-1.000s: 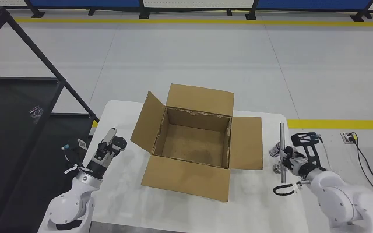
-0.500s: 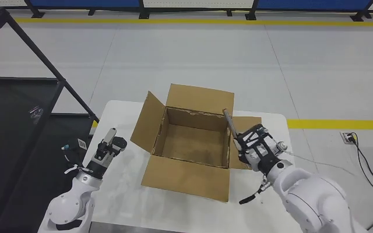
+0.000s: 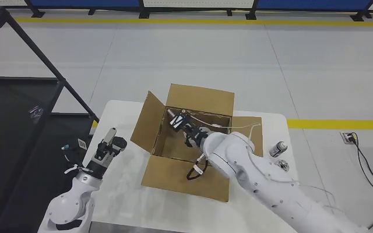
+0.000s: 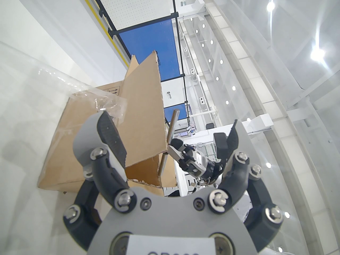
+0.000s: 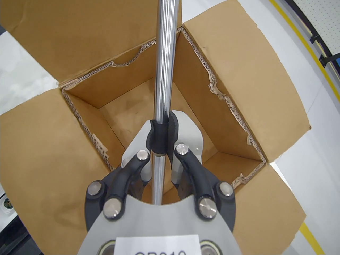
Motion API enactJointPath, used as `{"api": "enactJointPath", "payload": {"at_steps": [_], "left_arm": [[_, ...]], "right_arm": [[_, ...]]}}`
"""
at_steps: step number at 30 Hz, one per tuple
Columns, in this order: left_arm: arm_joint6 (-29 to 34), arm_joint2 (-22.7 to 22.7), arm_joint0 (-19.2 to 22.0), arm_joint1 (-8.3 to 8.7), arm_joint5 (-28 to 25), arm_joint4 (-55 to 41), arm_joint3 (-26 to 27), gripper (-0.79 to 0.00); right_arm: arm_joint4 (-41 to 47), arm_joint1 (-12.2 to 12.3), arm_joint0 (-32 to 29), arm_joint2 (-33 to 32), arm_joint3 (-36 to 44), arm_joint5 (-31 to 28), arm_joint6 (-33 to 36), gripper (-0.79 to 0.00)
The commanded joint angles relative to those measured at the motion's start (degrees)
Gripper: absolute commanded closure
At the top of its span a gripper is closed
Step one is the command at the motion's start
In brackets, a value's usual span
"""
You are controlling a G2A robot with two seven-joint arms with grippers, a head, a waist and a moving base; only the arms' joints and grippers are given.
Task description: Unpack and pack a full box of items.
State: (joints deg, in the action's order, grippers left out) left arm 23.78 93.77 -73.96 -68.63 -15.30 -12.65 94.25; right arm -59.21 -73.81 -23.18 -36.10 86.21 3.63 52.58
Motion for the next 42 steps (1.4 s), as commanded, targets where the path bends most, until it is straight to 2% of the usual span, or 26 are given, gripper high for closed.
{"api": "enactJointPath", "payload": {"at_steps": [1, 13, 17, 21, 30, 35, 40, 42], "left_arm": [[0.0, 0.0, 0.0, 0.0, 0.0, 0.0, 0.0, -0.785], [0.0, 0.0, 0.0, 0.0, 0.0, 0.0, 0.0, -0.785], [0.0, 0.0, 0.0, 0.0, 0.0, 0.0, 0.0, -0.785], [0.0, 0.0, 0.0, 0.0, 0.0, 0.0, 0.0, -0.785], [0.0, 0.0, 0.0, 0.0, 0.0, 0.0, 0.0, -0.785], [0.0, 0.0, 0.0, 0.0, 0.0, 0.0, 0.0, -0.785], [0.0, 0.0, 0.0, 0.0, 0.0, 0.0, 0.0, -0.785], [0.0, 0.0, 0.0, 0.0, 0.0, 0.0, 0.0, -0.785]], "right_arm": [[0.0, 0.0, 0.1, 0.0, -0.1, 0.1, 0.0, 0.0], [0.0, 0.0, 0.1, 0.0, -0.1, 0.1, 0.0, 0.0], [2.3, -0.8, -0.5, 0.1, -5.2, -1.0, -1.9, 0.0], [6.0, -3.6, 3.0, 2.9, -16.6, -3.5, -2.6, 0.0], [11.8, -12.5, 9.4, 10.2, -42.7, -8.4, -7.5, 0.0], [14.0, -17.0, 10.8, 12.2, -52.3, -10.4, -9.1, 0.0], [15.0, -20.4, 12.0, 13.0, -59.4, -11.8, -10.3, 0.0], [15.2, -21.5, 12.4, 13.0, -61.6, -12.2, -10.5, -0.163]]}}
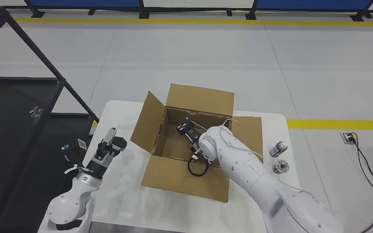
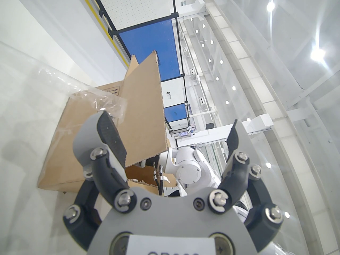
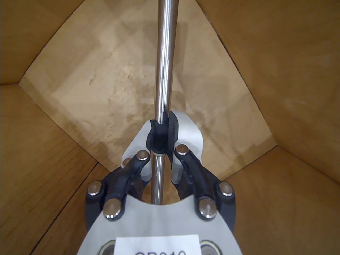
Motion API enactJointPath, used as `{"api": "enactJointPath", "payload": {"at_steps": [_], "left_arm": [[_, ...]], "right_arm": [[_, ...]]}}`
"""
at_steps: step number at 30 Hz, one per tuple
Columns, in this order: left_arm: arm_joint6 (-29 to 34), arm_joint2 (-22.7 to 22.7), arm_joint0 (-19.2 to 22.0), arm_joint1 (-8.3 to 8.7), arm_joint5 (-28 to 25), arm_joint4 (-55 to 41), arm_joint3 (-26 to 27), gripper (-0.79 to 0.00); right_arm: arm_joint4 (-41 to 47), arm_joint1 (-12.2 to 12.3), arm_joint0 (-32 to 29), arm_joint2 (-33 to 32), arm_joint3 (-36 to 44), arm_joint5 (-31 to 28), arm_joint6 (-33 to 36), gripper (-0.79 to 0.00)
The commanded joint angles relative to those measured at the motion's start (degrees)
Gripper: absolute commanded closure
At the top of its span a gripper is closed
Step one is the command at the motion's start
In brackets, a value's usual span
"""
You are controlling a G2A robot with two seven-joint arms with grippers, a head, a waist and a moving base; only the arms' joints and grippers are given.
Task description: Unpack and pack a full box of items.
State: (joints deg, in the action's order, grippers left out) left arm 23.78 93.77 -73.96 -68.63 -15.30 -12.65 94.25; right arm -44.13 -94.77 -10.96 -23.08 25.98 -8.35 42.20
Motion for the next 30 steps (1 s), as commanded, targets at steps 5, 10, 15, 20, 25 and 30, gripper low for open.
{"api": "enactJointPath", "payload": {"at_steps": [5, 10, 15, 20, 25, 30], "left_arm": [[0.0, 0.0, 0.0, 0.0, 0.0, 0.0, 0.0, -0.785], [0.0, 0.0, 0.0, 0.0, 0.0, 0.0, 0.0, -0.785], [0.0, 0.0, 0.0, 0.0, 0.0, 0.0, 0.0, -0.785], [0.0, 0.0, 0.0, 0.0, 0.0, 0.0, 0.0, -0.785], [0.0, 0.0, 0.0, 0.0, 0.0, 0.0, 0.0, -0.785], [0.0, 0.0, 0.0, 0.0, 0.0, 0.0, 0.0, -0.785]], "right_arm": [[0.6, -2.6, 1.0, -0.1, -5.6, -1.2, -1.2, -0.379], [0.7, -3.7, 2.3, -0.7, -7.0, -3.8, -3.2, -0.517], [-0.1, -3.9, 3.5, -1.4, -6.2, -6.0, -6.1, -0.6], [-1.6, -2.8, 3.8, -2.4, -3.8, -7.9, -9.9, -0.646], [-4.2, -0.2, 2.3, -4.1, 3.1, -8.9, -13.1, -0.671], [-8.6, 4.7, -2.5, -8.4, 16.9, -6.2, -14.2, -0.662]]}}
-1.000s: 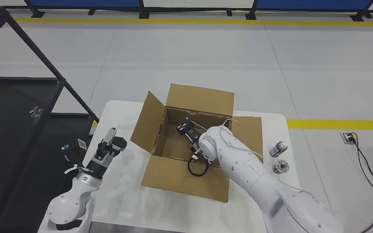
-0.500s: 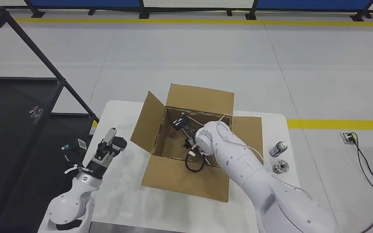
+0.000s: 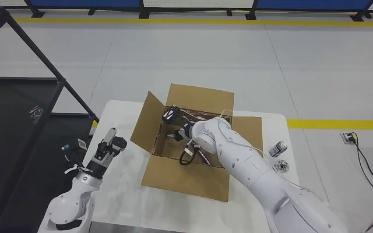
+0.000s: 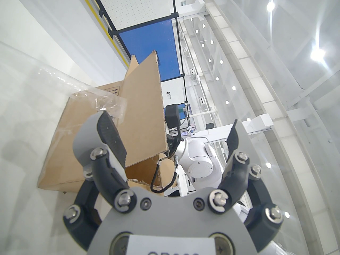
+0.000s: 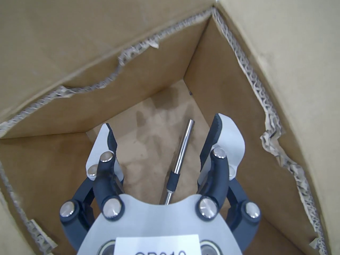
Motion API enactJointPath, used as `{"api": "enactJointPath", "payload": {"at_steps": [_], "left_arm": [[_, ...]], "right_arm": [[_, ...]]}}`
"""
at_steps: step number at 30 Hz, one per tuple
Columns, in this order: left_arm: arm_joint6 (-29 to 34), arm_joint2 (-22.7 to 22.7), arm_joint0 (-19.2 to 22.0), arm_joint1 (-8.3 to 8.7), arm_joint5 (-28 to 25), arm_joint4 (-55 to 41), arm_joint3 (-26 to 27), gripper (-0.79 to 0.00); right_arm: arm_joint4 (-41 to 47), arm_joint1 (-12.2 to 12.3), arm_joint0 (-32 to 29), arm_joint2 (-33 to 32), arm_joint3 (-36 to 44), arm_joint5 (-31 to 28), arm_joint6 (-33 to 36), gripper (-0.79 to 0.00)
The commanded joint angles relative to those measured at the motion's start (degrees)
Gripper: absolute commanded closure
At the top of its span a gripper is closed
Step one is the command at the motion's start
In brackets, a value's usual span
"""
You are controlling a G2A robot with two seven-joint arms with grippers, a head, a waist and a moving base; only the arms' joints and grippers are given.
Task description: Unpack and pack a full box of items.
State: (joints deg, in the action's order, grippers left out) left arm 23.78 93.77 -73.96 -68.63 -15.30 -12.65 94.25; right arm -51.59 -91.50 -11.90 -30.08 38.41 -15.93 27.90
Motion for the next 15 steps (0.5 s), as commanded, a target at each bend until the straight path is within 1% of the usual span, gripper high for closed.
{"api": "enactJointPath", "payload": {"at_steps": [1, 2, 3, 5, 7, 9, 12, 15], "left_arm": [[0.0, 0.0, 0.0, 0.0, 0.0, 0.0, 0.0, -0.785], [0.0, 0.0, 0.0, 0.0, 0.0, 0.0, 0.0, -0.785], [0.0, 0.0, 0.0, 0.0, 0.0, 0.0, 0.0, -0.785], [0.0, 0.0, 0.0, 0.0, 0.0, 0.0, 0.0, -0.785], [0.0, 0.0, 0.0, 0.0, 0.0, 0.0, 0.0, -0.785], [0.0, 0.0, 0.0, 0.0, 0.0, 0.0, 0.0, -0.785], [0.0, 0.0, 0.0, 0.0, 0.0, 0.0, 0.0, -0.785], [0.0, 0.0, 0.0, 0.0, 0.0, 0.0, 0.0, -0.785]], "right_arm": [[-2.4, 2.7, -3.2, -2.8, 8.5, 2.4, 0.4, -0.659], [-3.8, 4.1, -5.2, -4.5, 13.1, 3.6, 0.9, -0.653], [-5.5, 5.5, -7.5, -6.5, 17.9, 5.1, 1.8, -0.686], [-9.5, 8.4, -13.1, -11.1, 28.5, 8.6, 4.8, -0.699], [-15.1, 11.1, -19.4, -16.4, 39.0, 14.6, 9.3, -0.73], [-19.7, 13.3, -25.9, -21.9, 49.5, 17.4, 13.8, -0.785], [-24.8, 15.8, -35.3, -30.9, 62.6, 19.4, 18.9, -0.785], [-28.5, 17.4, -43.3, -39.5, 71.5, 21.1, 23.7, -0.785]]}}
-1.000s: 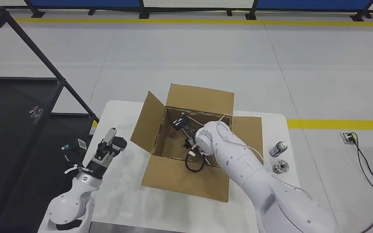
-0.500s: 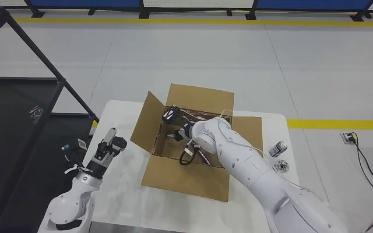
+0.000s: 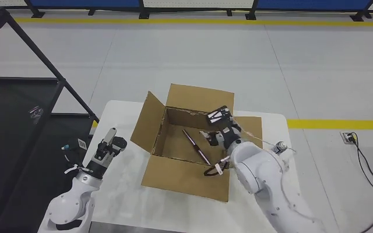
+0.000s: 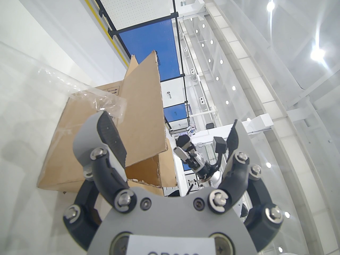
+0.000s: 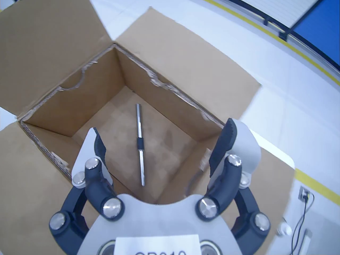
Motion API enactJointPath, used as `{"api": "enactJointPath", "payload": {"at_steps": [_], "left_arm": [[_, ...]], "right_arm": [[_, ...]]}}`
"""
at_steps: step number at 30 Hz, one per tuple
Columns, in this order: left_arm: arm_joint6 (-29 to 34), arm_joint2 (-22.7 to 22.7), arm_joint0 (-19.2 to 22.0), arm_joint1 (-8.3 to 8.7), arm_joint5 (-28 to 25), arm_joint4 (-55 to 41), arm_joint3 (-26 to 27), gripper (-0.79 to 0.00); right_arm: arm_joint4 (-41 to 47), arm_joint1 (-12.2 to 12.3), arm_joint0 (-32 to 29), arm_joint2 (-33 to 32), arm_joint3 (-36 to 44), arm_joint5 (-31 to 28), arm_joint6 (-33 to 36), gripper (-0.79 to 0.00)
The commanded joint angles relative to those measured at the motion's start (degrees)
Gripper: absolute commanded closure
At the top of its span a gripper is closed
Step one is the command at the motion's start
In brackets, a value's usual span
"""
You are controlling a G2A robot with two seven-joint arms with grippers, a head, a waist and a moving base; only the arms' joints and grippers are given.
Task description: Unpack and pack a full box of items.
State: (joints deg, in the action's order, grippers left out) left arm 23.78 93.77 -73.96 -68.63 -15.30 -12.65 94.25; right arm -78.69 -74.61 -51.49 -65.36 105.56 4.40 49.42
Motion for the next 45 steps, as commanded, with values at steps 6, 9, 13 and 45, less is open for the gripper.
{"api": "enactJointPath", "payload": {"at_steps": [6, 9, 13, 45], "left_arm": [[0.0, 0.0, 0.0, 0.0, 0.0, 0.0, 0.0, -0.785], [0.0, 0.0, 0.0, 0.0, 0.0, 0.0, 0.0, -0.785], [0.0, 0.0, 0.0, 0.0, 0.0, 0.0, 0.0, -0.785], [0.0, 0.0, 0.0, 0.0, 0.0, 0.0, 0.0, -0.785]], "right_arm": [[-6.1, 2.0, -14.9, -18.2, 13.5, 5.7, 13.1, -0.785], [-4.8, 2.2, -18.2, -23.6, 13.1, 7.9, 17.2, -0.785], [-0.2, 2.5, -20.0, -28.9, 7.4, 6.7, 21.0, -0.785], [16.3, 2.9, -8.7, -31.2, -24.2, 7.7, 7.4, 0.0]]}}
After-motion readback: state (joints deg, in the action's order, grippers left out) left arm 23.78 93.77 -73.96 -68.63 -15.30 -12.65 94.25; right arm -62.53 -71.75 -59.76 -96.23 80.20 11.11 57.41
